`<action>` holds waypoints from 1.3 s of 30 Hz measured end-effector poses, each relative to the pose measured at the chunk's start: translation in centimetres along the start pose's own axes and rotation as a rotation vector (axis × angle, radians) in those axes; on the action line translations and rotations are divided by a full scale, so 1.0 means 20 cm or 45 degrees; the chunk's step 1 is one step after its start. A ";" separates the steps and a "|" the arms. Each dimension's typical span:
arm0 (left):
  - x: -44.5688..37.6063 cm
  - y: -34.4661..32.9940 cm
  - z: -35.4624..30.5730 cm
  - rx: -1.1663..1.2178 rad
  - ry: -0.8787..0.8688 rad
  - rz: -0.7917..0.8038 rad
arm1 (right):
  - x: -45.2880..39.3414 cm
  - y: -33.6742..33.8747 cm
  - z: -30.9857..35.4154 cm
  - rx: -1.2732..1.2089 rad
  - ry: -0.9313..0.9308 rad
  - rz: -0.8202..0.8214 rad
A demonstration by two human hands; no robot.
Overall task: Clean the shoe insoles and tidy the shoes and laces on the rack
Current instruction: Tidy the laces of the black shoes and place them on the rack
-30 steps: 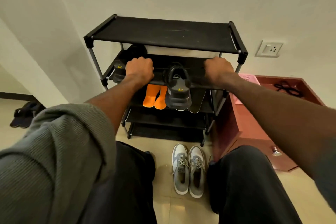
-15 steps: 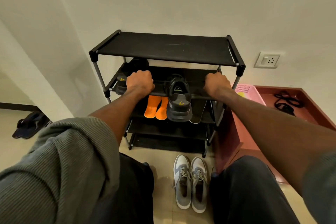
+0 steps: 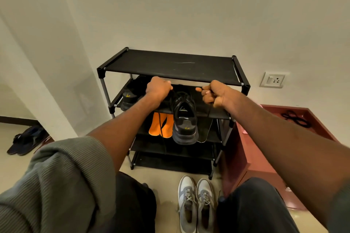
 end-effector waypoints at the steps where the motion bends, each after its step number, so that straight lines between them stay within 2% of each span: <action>1: 0.00 -0.01 -0.06 0.071 -0.039 0.022 | 0.01 -0.05 0.00 0.038 -0.044 0.074; 4: 0.03 -0.09 -0.22 0.076 -0.121 0.081 | 0.04 -0.18 0.00 0.158 -0.152 0.181; 7: 0.06 -0.11 -0.29 -0.087 -0.291 0.089 | 0.05 -0.25 0.03 0.173 -0.162 0.191; 9: 0.10 -0.11 -0.31 -0.181 -0.473 0.144 | 0.06 -0.25 0.04 0.176 -0.169 0.133; 12: 0.16 -0.08 -0.32 -0.272 -0.703 0.255 | 0.06 -0.21 0.05 0.298 -0.133 -0.114; 14: 0.13 -0.05 -0.25 -0.217 -0.637 0.233 | 0.05 -0.20 0.05 0.368 -0.091 -0.168; 16: 0.08 -0.07 -0.11 -0.052 -0.434 0.197 | 0.04 -0.18 0.05 0.386 -0.046 -0.170; 18: 0.09 -0.16 -0.01 0.066 -0.340 0.296 | 0.04 -0.18 0.06 0.397 -0.005 -0.183; 21: 0.16 -0.33 0.00 0.350 -0.355 0.547 | 0.06 -0.21 0.08 0.468 0.053 -0.207; 24: 0.11 -0.40 -0.02 0.448 -0.345 0.576 | 0.09 -0.18 0.11 0.567 0.093 -0.276; 27: 0.00 -0.41 -0.01 0.299 -0.346 0.647 | 0.16 -0.14 0.14 0.633 0.132 -0.301; 30: -0.06 -0.43 0.00 0.148 -0.369 0.694 | 0.24 -0.12 0.20 0.580 0.150 -0.238; 35: -0.06 -0.47 0.09 0.122 -0.281 0.576 | 0.42 -0.16 0.35 0.581 0.265 -0.250; 39: -0.09 -0.51 0.13 0.066 -0.335 0.523 | 0.59 -0.25 0.43 0.505 0.349 -0.238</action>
Point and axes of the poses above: each hand's wrist, its own x-axis away from the middle knuckle, its own y-axis out of the back of the hand, z = x × y, the point moved 5 cm from there along -x, towards the middle knuckle, and after that the axes turned 13 degrees about -y, right-handed, at the moved point
